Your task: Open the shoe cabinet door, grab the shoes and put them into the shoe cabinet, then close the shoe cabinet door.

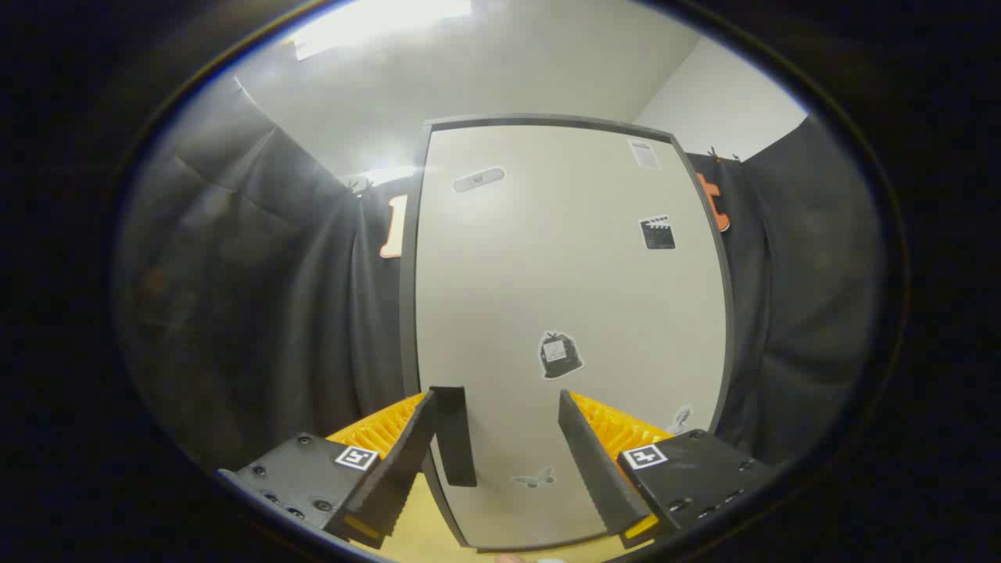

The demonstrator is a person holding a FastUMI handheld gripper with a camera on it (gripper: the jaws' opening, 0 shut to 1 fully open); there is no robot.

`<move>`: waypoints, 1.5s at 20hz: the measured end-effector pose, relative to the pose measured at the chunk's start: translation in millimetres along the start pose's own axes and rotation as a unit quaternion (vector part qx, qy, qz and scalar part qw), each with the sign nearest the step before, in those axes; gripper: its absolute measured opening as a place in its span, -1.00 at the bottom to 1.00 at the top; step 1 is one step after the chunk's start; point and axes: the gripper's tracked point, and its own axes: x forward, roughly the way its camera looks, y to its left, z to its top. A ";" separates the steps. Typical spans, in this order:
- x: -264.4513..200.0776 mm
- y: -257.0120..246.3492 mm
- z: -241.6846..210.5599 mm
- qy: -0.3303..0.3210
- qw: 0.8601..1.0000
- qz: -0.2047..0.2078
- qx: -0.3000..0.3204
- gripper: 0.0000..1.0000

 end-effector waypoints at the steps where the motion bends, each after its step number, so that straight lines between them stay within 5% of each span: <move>1: 1.2 3.0 -1.5 0.001 1.000 0.001 -0.001 0.82; 21: 56.2 30.0 -62.2 0.053 0.998 0.009 -0.018 0.77; 28: 60.7 40.2 -75.9 0.075 0.997 0.016 -0.004 -0.31; 30: 59.8 40.8 -76.7 0.073 0.997 0.015 0.008 -0.47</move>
